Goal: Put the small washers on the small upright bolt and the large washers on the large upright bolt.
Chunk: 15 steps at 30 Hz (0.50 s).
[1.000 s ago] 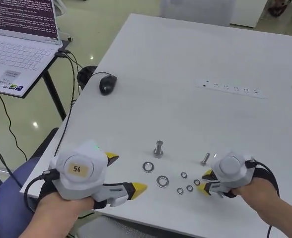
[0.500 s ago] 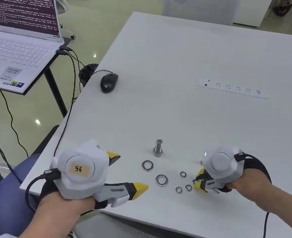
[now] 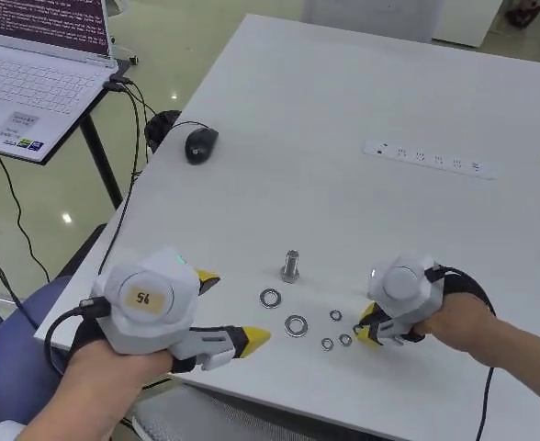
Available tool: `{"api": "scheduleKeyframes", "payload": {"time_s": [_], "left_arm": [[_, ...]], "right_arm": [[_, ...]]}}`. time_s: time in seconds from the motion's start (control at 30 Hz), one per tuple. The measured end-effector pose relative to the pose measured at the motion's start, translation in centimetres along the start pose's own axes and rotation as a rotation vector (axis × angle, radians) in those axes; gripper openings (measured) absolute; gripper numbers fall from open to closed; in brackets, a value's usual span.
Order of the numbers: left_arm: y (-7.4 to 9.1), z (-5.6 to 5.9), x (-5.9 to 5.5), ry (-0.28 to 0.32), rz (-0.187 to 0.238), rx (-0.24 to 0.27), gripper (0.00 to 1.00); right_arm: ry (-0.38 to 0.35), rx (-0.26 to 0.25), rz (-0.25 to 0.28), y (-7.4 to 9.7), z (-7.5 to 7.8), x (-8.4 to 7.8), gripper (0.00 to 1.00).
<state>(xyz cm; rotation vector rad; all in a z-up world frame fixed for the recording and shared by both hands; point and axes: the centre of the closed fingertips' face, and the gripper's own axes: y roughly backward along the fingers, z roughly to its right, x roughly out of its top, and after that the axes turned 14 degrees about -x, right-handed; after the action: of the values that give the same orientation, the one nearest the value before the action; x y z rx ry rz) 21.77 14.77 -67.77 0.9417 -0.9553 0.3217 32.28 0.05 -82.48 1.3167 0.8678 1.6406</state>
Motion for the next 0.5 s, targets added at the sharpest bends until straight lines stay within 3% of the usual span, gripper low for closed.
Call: {"api": "scheduleKeyframes", "payload": {"time_s": [0.1, 0.37, 0.5], "left_arm": [[0.1, -0.3, 0.2, 0.004, 0.009, 0.005, 0.61], [0.1, -0.4, 0.3, -0.001, 0.007, 0.000, 0.61], [0.0, -0.4, 0.4, 0.001, 0.011, -0.004, 0.61]], "right_arm": [[-0.049, -0.013, 0.002, 0.1, 0.1, -0.1, 0.13], [-0.095, -0.029, 0.007, 0.8, 0.0, -0.7, 0.13], [-0.157, -0.036, 0.037, 1.4, 0.3, -0.6, 0.14]]}}
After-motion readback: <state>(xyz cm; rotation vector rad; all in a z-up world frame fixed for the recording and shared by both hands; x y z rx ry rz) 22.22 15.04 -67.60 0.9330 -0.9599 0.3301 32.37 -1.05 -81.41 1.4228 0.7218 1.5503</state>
